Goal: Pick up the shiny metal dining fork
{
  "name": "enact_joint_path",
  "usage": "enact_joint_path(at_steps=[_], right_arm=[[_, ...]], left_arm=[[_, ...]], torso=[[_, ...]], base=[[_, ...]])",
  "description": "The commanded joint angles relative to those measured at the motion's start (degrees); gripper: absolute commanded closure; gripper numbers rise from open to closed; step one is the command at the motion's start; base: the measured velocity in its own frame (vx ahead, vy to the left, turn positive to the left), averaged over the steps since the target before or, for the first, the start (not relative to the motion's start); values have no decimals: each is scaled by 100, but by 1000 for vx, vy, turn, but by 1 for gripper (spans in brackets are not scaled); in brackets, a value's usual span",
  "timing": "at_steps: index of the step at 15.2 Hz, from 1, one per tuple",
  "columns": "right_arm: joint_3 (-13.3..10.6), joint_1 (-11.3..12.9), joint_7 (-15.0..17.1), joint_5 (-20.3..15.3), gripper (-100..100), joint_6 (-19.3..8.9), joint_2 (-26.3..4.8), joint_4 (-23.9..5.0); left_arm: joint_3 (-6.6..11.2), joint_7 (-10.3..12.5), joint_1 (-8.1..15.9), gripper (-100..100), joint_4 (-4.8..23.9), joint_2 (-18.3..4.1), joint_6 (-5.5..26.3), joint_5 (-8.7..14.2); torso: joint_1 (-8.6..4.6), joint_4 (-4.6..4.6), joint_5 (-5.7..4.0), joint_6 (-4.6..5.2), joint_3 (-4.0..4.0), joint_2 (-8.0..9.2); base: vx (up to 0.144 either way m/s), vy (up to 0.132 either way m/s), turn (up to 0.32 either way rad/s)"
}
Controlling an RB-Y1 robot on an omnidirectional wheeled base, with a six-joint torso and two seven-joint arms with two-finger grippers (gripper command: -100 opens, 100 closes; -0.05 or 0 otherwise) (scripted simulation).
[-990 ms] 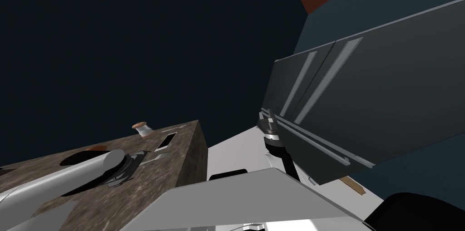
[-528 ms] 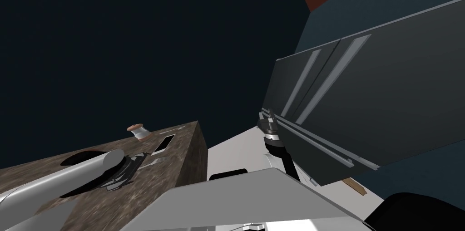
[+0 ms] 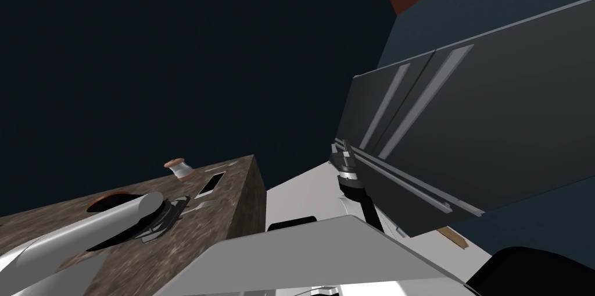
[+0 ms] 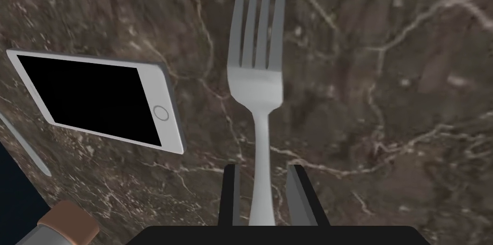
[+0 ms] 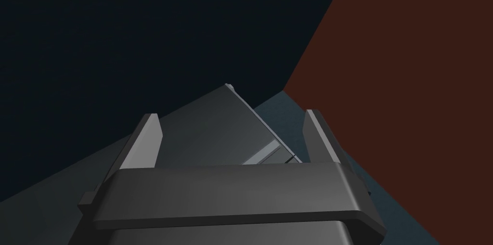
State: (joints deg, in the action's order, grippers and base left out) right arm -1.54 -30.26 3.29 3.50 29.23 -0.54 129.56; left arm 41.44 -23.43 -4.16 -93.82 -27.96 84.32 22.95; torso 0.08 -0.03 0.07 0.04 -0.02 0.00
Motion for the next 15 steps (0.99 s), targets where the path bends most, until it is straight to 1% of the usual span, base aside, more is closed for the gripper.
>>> enact_joint_path(at_steps=[1,2,5,6,7,12,15], right_arm=[[0,0,0,0,0,0,0,0],[0,0,0,0,0,0,0,0],[0,0,0,0,0,0,0,0],[0,0,0,0,0,0,0,0],[0,0,0,0,0,0,0,0],[0,-1,0,0,0,0,0,0],[0,-2,0,0,0,0,0,0]], left_arm=[[0,0,0,100,0,0,0,0],[81,-27,-13,100,-136,-41,187,47],[161,-48,-31,100,-275,-74,362,90],[119,-30,-23,100,-210,-55,264,66],[291,-66,-78,-100,-362,-125,471,160],[572,-113,-135,-100,-471,-199,804,365],[744,-126,-169,-100,-398,-196,1023,545]], torso=[[0,0,0,0,0,0],[2,-1,0,1,-2,-2],[-11,-2,-4,4,-6,-11],[-11,-2,-5,5,-7,-13],[-7,-3,-4,5,-8,-13],[-4,-8,-3,4,-22,-39],[1,-10,-2,5,-28,-49]], base=[[0,0,0],[4,-17,9],[10,-33,15],[6,-15,5],[19,-17,20],[68,-16,25],[100,-1,23]])
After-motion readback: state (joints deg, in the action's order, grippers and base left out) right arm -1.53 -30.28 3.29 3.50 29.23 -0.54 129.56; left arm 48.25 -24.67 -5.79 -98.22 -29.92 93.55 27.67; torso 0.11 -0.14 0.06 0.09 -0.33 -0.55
